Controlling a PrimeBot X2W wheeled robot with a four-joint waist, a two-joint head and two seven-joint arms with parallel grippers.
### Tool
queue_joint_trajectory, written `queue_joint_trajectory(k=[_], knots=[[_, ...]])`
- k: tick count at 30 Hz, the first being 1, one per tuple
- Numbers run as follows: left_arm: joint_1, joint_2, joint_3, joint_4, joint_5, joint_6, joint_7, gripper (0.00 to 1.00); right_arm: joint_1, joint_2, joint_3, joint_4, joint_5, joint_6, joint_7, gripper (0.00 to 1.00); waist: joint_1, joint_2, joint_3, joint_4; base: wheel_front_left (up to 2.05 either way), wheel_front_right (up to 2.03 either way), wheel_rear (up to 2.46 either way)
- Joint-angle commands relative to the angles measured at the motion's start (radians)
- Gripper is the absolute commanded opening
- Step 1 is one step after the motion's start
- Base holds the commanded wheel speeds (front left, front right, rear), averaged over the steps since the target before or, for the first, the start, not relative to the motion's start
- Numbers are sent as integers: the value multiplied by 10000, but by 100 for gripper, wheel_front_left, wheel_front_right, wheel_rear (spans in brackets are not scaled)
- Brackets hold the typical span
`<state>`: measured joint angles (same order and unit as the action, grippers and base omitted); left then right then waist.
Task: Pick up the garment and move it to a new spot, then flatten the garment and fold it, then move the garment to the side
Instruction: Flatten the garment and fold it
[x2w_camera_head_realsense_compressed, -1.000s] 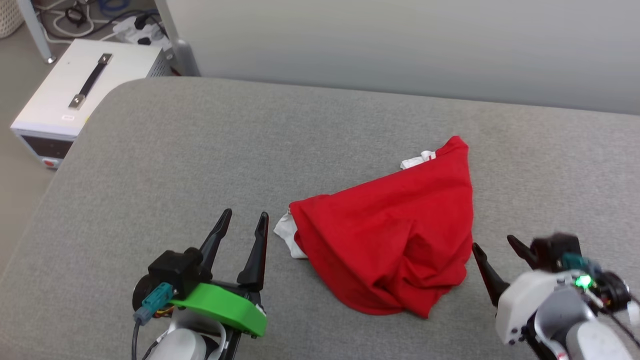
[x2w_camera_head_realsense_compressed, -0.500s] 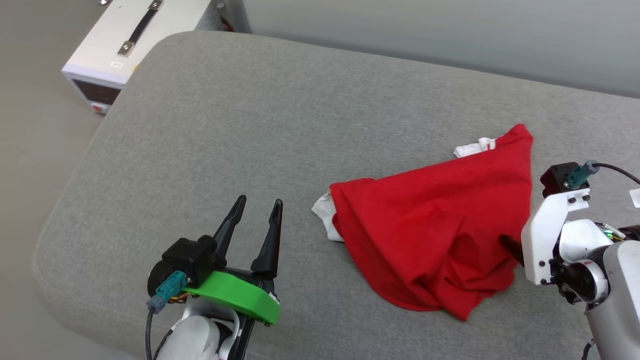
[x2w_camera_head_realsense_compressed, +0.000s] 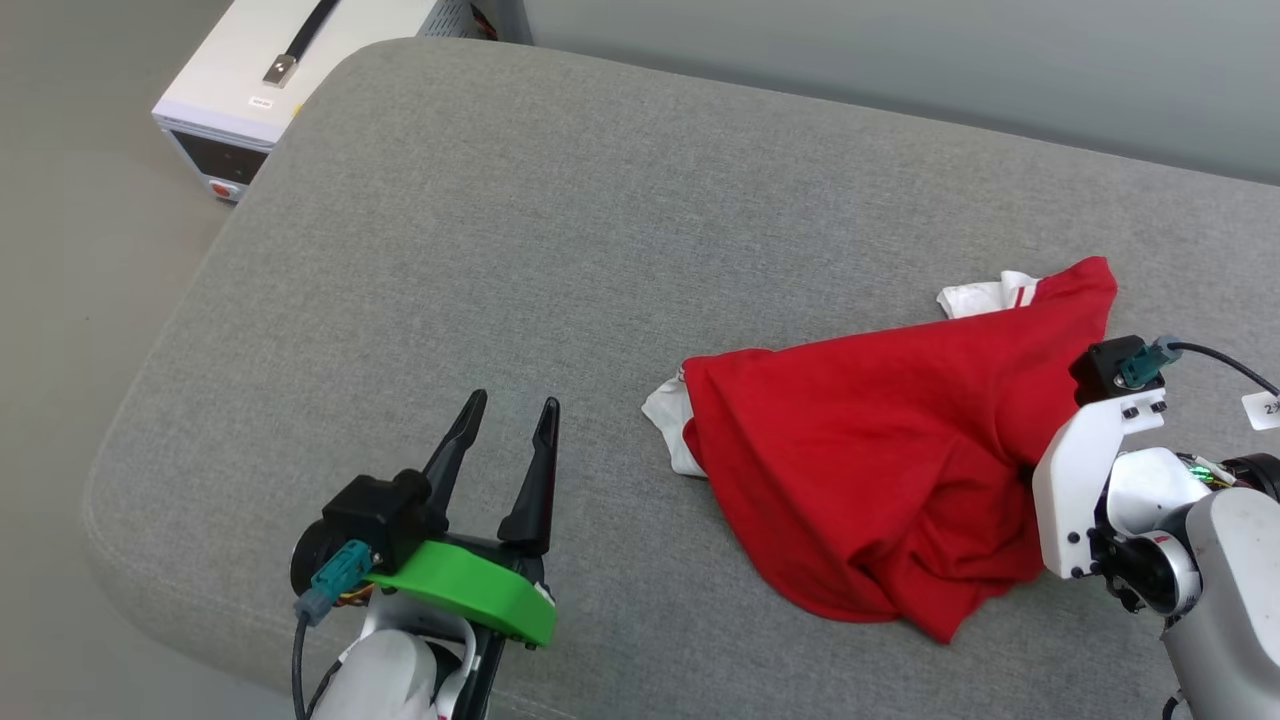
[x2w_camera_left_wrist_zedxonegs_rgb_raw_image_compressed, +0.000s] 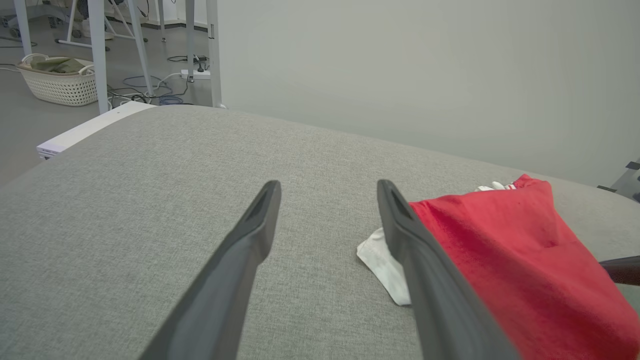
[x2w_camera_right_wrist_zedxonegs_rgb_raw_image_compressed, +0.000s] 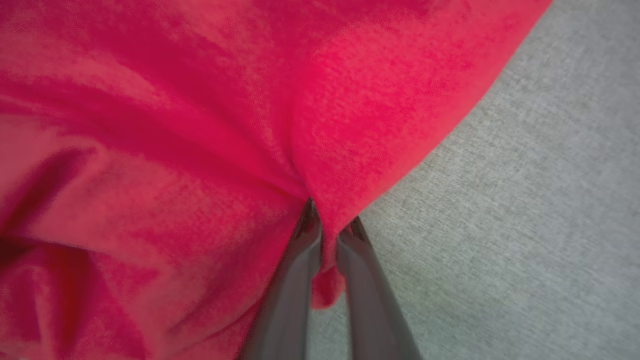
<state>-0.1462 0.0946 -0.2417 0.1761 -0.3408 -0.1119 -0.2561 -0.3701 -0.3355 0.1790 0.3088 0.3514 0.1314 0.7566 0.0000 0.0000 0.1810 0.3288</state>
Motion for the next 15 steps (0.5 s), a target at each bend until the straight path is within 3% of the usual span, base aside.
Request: queue_joint_trajectory(k=[1, 15], knots=[[-105, -45, 65, 22, 103, -78, -57, 100, 187, -27, 22, 18, 94, -7, -175, 0, 0, 0, -124, -180, 0, 0, 0], [192, 36, 373, 213, 245, -150, -57, 100, 2604, -647, -431, -1932, 249, -7, -2089, 0, 0, 0, -1023, -1622, 0, 0, 0]])
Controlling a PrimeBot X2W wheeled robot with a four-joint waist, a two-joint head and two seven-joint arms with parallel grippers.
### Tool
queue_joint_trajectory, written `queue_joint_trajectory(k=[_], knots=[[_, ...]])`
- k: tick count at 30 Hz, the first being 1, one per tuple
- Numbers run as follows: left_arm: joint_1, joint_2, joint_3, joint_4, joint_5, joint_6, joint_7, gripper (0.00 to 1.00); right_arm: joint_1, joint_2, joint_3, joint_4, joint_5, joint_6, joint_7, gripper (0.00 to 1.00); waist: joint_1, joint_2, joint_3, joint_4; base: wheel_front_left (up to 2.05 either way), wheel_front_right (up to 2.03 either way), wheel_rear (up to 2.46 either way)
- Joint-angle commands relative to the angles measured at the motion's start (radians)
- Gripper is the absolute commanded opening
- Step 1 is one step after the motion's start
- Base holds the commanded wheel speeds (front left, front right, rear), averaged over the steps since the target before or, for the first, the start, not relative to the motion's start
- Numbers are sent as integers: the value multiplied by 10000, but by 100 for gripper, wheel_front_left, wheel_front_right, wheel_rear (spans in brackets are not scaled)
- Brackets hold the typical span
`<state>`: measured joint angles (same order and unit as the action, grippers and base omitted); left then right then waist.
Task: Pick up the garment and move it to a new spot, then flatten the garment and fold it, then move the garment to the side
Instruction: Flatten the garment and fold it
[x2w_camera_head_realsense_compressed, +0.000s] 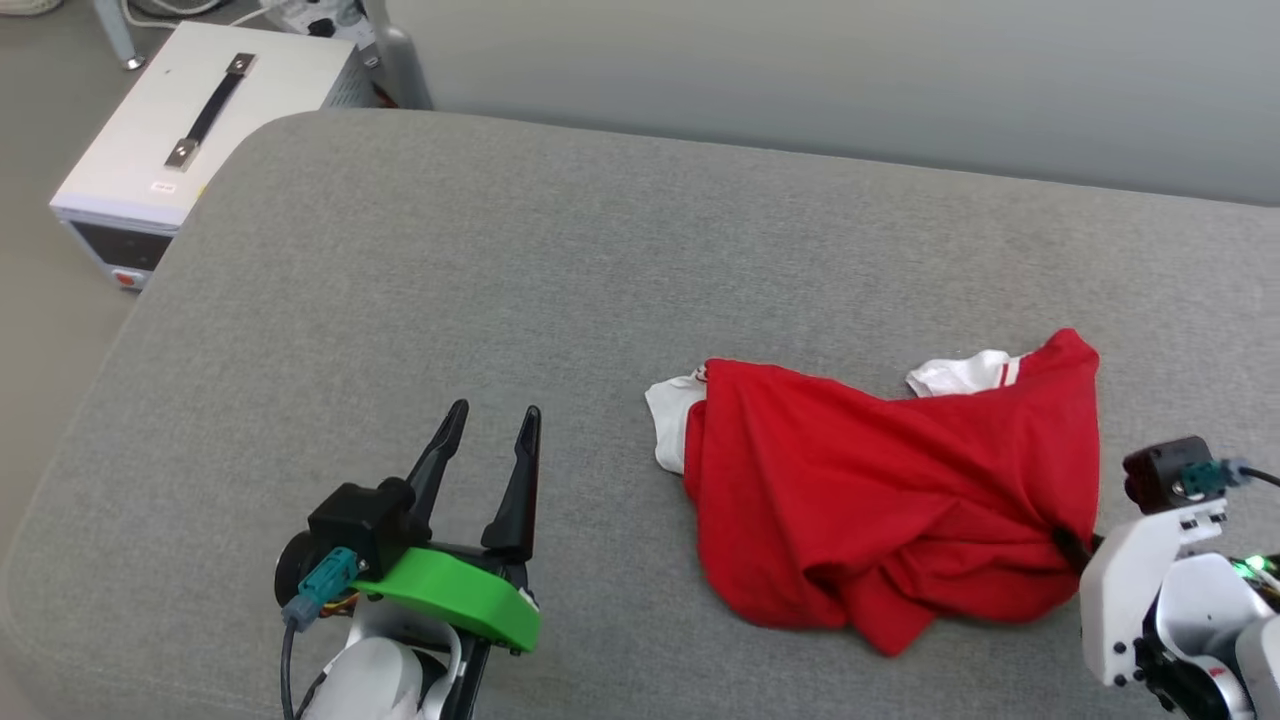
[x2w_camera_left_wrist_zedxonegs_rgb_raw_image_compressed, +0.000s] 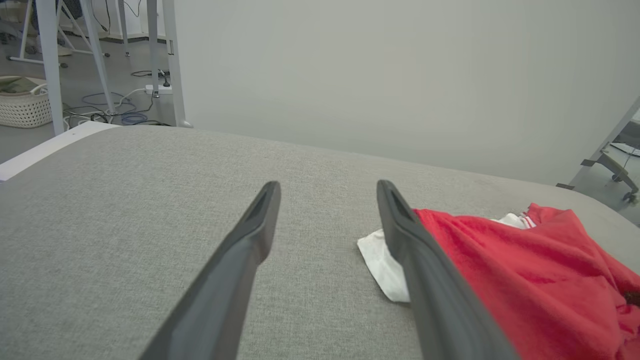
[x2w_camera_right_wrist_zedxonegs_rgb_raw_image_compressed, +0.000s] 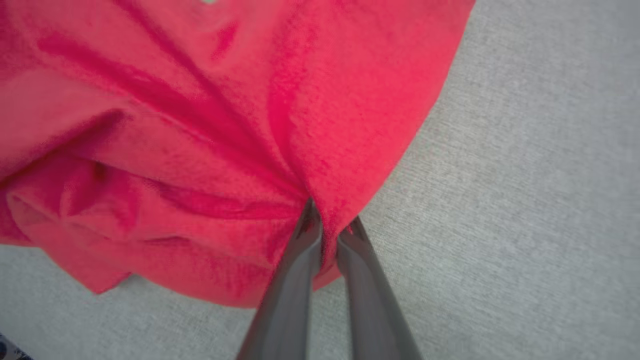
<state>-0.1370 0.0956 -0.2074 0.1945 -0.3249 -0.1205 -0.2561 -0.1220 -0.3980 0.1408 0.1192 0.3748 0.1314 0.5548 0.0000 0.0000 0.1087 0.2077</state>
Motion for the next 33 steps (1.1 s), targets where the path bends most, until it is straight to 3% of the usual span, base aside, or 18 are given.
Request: queue_joint_trajectory(k=[1, 10, 11, 12, 16, 29, 31, 33], knots=[[118, 32, 43, 40, 85, -66, -57, 100, 305, 3, -162, -95, 62, -7, -169, 0, 0, 0, -332, -510, 0, 0, 0], [179, 59, -71, 385, 43, -82, -57, 100, 1585, 352, -1094, 478, -8, -7, -1288, 0, 0, 0, -432, -1213, 0, 0, 0], [172, 65, -87, 441, 25, -83, -57, 100, 1589, 411, -1141, 583, -65, -7, -1445, 34, 0, 0, -430, -1274, 0, 0, 0], [163, 67, -103, 487, 11, -84, -57, 100, 1573, 487, -1226, 664, -94, -7, -1595, 100, 0, 0, -427, -1312, 0, 0, 0], [113, 94, -167, 613, -26, -86, -57, 100, 1355, 835, -1511, 659, -111, -7, -2486, 100, 0, 0, -440, -1506, 0, 0, 0], [80, 125, -441, 451, -197, -95, -57, 100, 1637, 2085, -2439, -1381, -371, -7, -6354, 100, 0, 0, -474, -2161, 0, 0, 0], [-24, 201, -588, 399, -213, -96, -37, 100, 1729, 2339, -2543, -1637, -482, -7, -6663, 100, 0, 0, -369, -2296, 0, 0, 0], [-797, 541, -1259, 296, -575, -99, 680, 100, 1767, 2573, -2492, -2086, -735, -7, -6853, 100, 0, 0, -29, -2621, 0, 0, 0]])
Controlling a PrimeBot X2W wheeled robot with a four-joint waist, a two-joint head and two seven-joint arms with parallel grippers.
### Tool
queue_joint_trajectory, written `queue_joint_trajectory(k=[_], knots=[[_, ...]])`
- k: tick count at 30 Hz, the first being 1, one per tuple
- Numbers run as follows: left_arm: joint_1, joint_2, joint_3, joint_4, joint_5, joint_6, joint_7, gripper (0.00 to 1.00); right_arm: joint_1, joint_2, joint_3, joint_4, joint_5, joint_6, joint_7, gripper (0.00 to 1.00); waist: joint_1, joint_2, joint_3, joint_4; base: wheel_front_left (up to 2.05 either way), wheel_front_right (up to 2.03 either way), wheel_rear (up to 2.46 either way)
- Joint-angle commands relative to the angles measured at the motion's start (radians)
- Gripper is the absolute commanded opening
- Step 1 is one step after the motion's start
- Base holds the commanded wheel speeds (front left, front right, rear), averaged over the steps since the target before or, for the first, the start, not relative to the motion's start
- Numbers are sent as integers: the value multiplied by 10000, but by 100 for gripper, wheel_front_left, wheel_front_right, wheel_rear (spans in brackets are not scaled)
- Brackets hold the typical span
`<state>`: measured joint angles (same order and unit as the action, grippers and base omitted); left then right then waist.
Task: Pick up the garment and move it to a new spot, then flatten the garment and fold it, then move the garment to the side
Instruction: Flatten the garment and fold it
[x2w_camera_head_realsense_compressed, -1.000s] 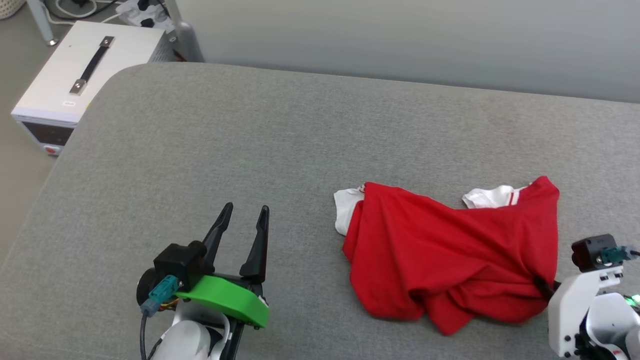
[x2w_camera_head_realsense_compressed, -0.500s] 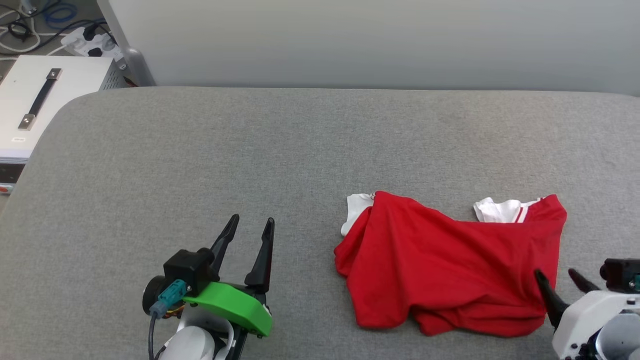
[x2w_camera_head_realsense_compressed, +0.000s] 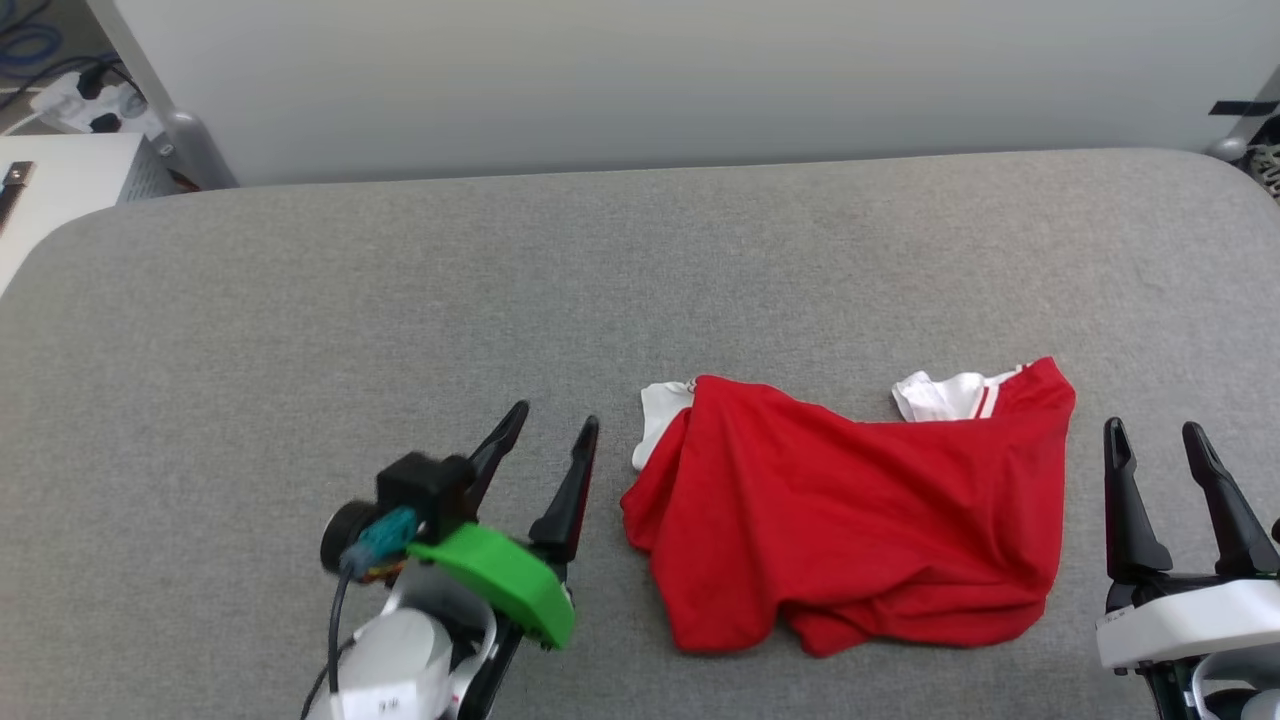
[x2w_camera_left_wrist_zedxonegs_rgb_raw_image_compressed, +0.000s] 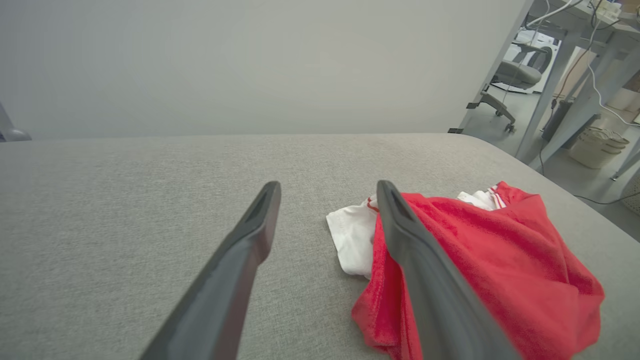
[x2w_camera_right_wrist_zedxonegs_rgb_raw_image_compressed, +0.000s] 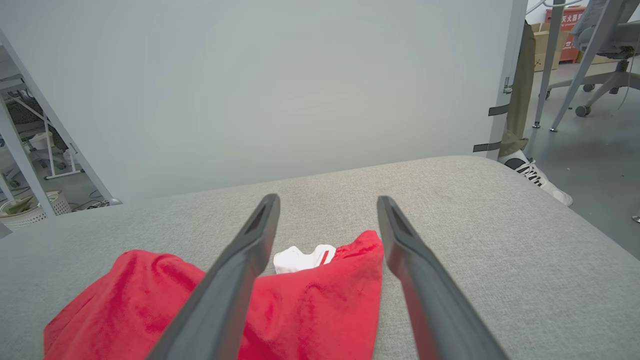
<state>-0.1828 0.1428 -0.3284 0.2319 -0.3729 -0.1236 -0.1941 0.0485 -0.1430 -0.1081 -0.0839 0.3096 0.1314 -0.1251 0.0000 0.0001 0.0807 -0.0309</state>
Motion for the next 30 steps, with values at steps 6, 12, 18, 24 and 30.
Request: queue_joint_trajectory(k=[6, 12, 18, 24, 30], knots=[[-2911, 1084, -2080, 86, -1528, -69, 3432, 100, -157, 172, -133, -435, -352, -7, 41, 100, 0, -1, 922, -688, 0, 0, 0], [-5368, 1902, -3551, 768, -3643, -70, 7225, 100, -522, 300, 77, -459, -457, -7, 30, 100, 0, -1, 1524, -1211, 0, 0, 0], [-6731, 2563, -4388, 1602, -4227, -70, 8869, 100, -722, 454, 391, -308, -531, -7, -149, 100, 0, -1, 2017, -1719, 0, 0, 0], [-7261, 2869, -5028, 2374, -4404, -70, 9162, 100, -825, 564, 476, -153, -543, -7, -313, 100, 0, -1, 2298, -2032, 0, 0, 0], [-7442, 2984, -5596, 2768, -4634, -70, 8897, 100, -877, 615, 531, -12, -554, -7, -390, 100, 0, -1, 2478, -2147, 0, 0, 0]])
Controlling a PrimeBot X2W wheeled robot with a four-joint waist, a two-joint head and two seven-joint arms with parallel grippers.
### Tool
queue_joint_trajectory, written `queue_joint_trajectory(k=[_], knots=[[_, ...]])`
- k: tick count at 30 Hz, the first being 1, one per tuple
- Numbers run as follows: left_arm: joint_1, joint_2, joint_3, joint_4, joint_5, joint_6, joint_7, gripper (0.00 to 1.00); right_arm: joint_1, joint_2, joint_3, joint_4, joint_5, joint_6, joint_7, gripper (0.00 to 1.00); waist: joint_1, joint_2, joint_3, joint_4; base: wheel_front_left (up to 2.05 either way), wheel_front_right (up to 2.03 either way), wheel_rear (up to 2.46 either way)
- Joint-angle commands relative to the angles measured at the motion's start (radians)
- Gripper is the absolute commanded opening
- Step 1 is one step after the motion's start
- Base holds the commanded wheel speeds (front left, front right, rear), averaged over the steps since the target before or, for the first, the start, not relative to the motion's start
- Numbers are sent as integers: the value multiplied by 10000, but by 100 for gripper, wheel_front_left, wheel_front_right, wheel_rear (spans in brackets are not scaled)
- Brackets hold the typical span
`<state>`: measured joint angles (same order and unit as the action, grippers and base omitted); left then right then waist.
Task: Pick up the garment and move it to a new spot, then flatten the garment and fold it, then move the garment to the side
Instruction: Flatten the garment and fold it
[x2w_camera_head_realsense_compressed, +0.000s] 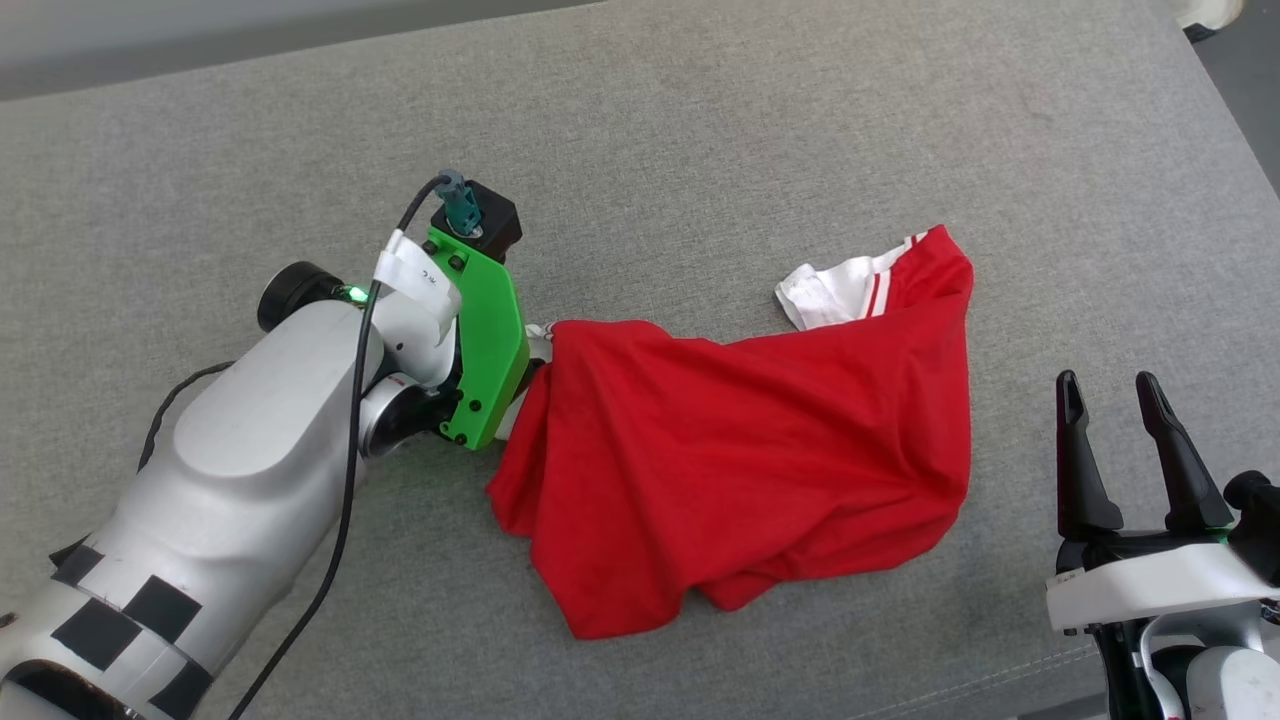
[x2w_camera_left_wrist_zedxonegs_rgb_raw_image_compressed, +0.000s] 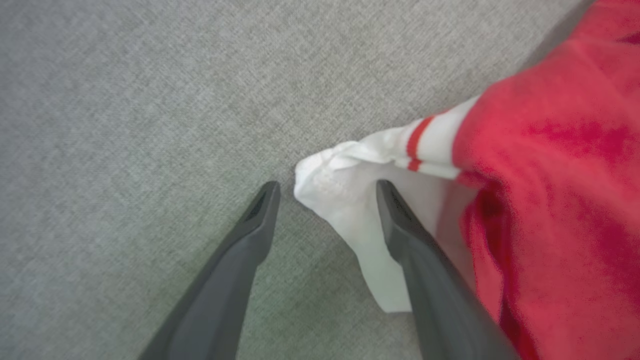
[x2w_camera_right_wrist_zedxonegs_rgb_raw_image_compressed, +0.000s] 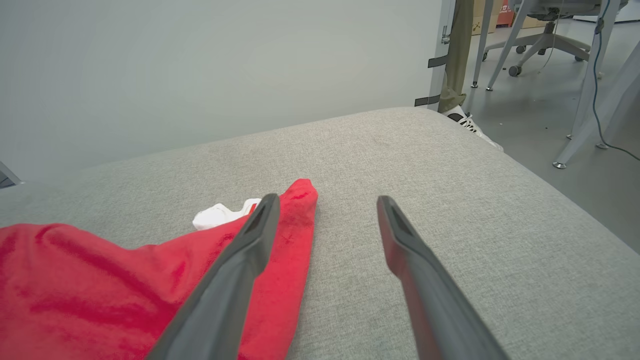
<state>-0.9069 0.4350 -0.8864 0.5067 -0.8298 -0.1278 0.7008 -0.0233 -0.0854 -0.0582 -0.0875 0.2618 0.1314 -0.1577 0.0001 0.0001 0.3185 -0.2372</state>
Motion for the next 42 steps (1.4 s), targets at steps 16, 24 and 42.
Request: queue_joint_trajectory(k=[16, 24, 42], knots=[[-543, 183, -329, 1200, -811, -28, -2204, 0, -347, 70, -34, 290, -210, -7, -73, 100, -1, -1, 41, 274, 0, 0, 0], [-982, 814, 663, 1286, -608, -4, -5164, 0, -84, 22, -272, 392, -293, -7, 98, 100, -1, -1, -914, 1068, 0, 0, 0], [1863, 2006, 11, 763, -139, 82, -7227, 0, 244, 98, -414, 279, -403, -7, 451, 100, -1, -1, -1445, 2277, 0, 0, 0]])
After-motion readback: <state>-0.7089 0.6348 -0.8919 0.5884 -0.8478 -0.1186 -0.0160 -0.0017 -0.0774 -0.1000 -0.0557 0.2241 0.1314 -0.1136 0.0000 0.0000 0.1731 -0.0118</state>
